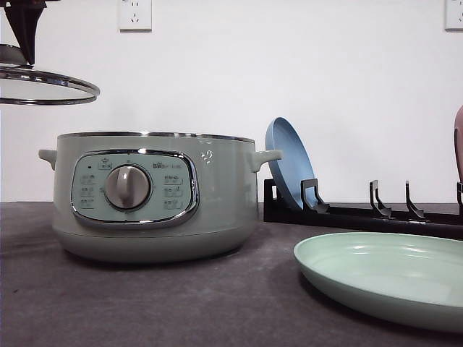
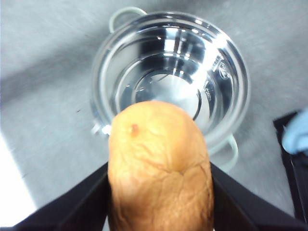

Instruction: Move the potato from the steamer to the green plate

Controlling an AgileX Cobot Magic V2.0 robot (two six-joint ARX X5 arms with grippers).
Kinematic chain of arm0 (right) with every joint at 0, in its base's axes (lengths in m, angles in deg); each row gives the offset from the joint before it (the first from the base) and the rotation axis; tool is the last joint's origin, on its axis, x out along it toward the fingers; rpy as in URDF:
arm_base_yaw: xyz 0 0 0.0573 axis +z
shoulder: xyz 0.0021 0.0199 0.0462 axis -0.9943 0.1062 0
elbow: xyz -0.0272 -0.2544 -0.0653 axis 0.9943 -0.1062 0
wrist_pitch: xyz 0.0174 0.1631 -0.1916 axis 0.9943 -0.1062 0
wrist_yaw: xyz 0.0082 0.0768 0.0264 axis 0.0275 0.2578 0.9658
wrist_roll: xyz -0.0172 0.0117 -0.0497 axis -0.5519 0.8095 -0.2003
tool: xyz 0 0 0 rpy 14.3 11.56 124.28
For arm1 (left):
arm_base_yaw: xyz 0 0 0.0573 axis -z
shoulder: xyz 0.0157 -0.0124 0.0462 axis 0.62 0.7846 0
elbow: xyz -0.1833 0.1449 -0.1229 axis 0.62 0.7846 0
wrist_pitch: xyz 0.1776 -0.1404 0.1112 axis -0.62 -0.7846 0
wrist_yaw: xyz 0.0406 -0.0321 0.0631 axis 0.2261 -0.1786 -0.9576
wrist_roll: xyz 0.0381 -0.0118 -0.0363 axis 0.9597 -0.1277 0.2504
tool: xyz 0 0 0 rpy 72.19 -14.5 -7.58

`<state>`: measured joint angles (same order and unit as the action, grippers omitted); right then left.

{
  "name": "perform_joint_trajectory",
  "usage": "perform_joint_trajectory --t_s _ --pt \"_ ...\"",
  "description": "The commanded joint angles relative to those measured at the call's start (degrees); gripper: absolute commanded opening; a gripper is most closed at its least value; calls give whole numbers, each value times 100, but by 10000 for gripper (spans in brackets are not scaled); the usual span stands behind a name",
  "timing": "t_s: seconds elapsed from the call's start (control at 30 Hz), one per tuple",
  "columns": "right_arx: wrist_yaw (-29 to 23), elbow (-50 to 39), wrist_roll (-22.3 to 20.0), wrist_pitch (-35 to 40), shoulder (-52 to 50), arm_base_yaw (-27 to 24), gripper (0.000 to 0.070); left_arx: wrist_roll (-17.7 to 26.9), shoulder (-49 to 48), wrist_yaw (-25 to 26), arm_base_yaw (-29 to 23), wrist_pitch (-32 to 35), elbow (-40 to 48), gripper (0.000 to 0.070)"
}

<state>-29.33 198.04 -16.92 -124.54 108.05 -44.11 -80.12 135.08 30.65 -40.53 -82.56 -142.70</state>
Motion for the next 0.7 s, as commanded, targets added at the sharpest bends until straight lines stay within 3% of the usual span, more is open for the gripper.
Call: perform_joint_trajectory --t_s 0.0,0.33,0.67 --pt "-53 -233 136 -181 -239 46 261 -7 -46 6 1 128 -269 0" --pt "-68 -2861 632 136 -2356 -60 261 -9 -46 7 11 107 -267 0" --pt "-120 -5731 1489 1650 -3735 -301 262 -9 -46 7 37 111 -267 0"
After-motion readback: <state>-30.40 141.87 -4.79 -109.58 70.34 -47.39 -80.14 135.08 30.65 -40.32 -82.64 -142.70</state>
